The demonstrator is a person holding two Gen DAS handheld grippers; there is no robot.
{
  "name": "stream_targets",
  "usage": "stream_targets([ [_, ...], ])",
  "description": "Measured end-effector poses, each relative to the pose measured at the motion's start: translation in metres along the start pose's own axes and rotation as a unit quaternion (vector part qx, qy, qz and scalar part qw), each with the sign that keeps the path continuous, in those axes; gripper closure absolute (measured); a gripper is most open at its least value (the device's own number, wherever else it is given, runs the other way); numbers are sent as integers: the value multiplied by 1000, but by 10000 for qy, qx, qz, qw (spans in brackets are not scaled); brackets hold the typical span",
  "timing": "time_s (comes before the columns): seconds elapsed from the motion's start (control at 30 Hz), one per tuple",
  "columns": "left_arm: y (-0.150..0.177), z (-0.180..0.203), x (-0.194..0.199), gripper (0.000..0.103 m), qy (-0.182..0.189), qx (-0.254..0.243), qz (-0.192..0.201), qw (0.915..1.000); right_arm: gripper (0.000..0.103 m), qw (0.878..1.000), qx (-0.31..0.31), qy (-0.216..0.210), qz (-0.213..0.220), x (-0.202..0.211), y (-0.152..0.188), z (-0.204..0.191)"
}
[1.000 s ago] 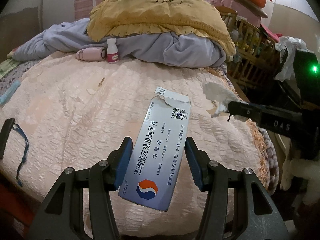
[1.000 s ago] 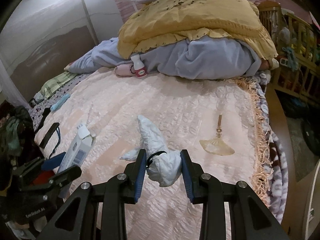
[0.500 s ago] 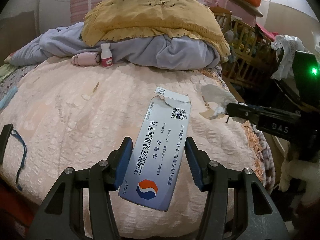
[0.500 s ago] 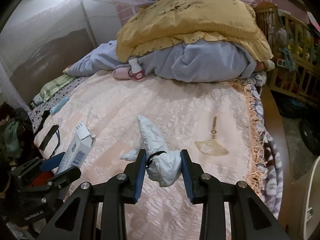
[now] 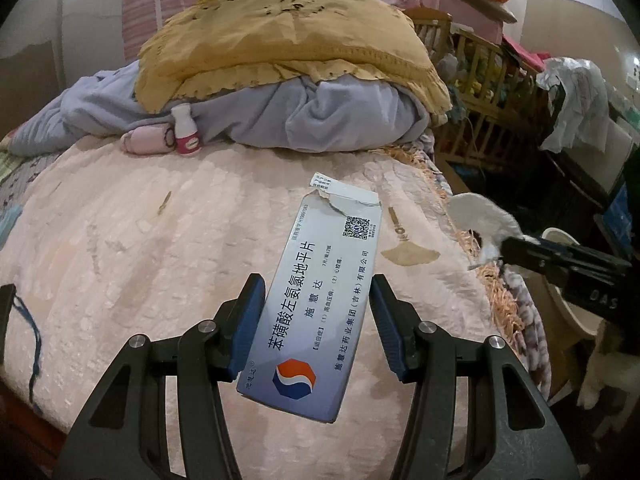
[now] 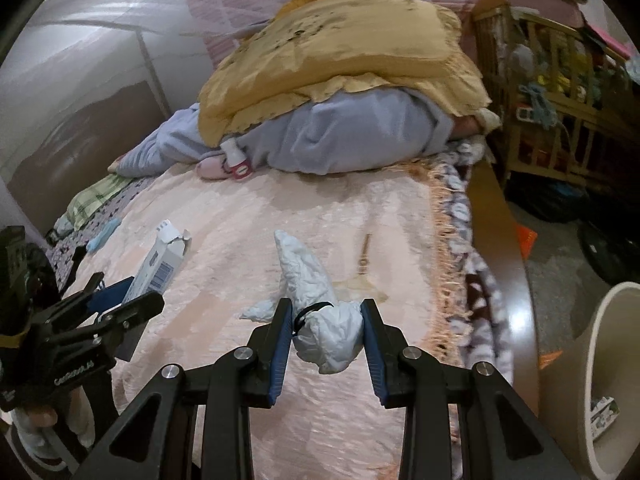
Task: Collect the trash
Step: 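Carry medicine box and tissue over to the white bucket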
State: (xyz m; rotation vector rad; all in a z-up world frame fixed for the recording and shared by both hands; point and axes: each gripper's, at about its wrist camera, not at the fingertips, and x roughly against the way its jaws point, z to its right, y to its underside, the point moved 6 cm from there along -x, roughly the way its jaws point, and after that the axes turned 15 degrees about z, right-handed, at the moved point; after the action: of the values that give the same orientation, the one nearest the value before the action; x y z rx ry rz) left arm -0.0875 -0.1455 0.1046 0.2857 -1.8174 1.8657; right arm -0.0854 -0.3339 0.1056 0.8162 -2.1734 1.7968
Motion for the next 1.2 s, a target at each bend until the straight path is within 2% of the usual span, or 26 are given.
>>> stream_targets([
  [0.47,-8,54,-28,51,271,-224,-78,9994,71,9989,-256,365,156,30,-2,58],
  [0.87,-15,137,-49,51,959,-465,-176,9941,71,9932,-531,987,323,76,-1,128],
  [1.2,-17,213,-60,51,1521,-765,-276,9850,71,9829,-811,1606,379,116,10,197],
])
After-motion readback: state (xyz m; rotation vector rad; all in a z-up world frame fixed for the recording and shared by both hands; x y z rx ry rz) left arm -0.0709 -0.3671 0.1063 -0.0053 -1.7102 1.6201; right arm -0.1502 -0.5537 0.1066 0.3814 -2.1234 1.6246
